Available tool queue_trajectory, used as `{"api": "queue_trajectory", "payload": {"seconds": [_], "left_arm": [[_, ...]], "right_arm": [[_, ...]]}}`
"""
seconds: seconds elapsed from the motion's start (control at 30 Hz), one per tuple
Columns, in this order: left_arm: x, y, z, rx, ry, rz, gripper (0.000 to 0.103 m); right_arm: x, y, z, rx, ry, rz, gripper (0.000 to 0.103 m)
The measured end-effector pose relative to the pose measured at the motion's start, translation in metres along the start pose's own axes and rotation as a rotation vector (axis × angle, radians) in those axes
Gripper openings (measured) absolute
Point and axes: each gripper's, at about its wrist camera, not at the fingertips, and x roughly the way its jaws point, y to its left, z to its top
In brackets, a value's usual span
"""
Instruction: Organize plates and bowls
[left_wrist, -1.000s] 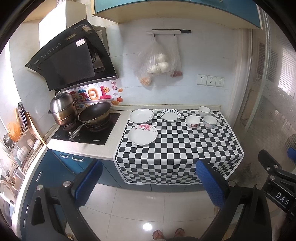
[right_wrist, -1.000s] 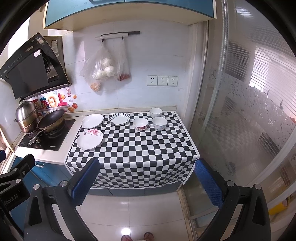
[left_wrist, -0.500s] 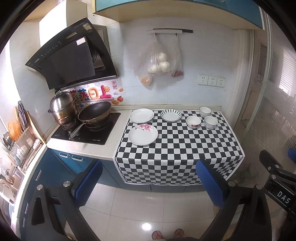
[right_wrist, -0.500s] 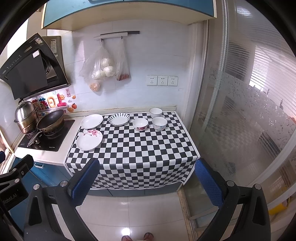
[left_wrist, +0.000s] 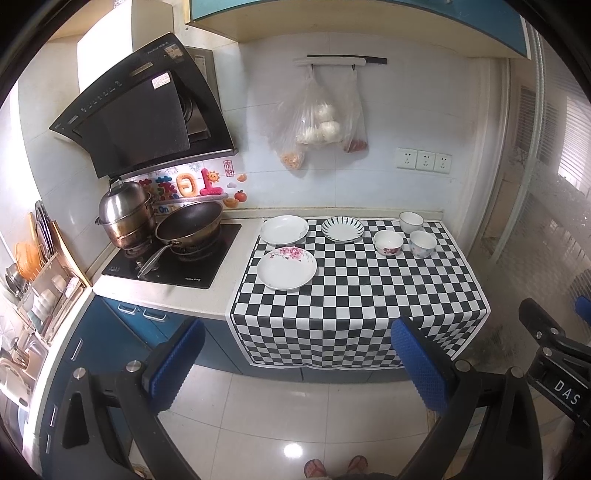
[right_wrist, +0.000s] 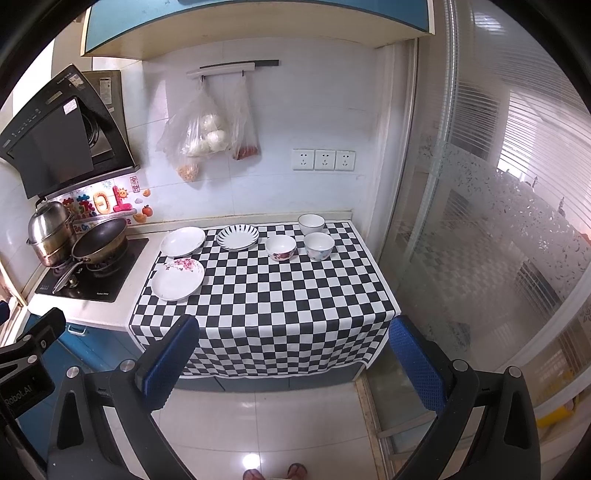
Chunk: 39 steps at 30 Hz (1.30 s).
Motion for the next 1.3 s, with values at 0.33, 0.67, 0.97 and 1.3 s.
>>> {"api": "queue_trajectory", "payload": {"seconds": [0.33,0.67,0.97,1.3], "left_arm": [[0.004,0.004,-0.001,0.001,-0.001,0.0,0.103],[0.007,0.01,0.0,0.004,-0.006,-0.008,0.103],[0.049,0.028,0.004,-0.009,-0.036,0.066,0.103],[0.142,0.068,0.014,-0.05,0.034,0.116,0.103]], "right_arm": [[0.003,0.008,-0.002,0.0,-0.007,0.0,0.103],[0.001,0.015,-0.006,0.014,-0.015,-0.003,0.103],[0.028,0.033,-0.009,0.023,-0.058,-0.001,0.103],[0.111,0.08,-0.007,-0.012,0.053,0.045,0.103]]}}
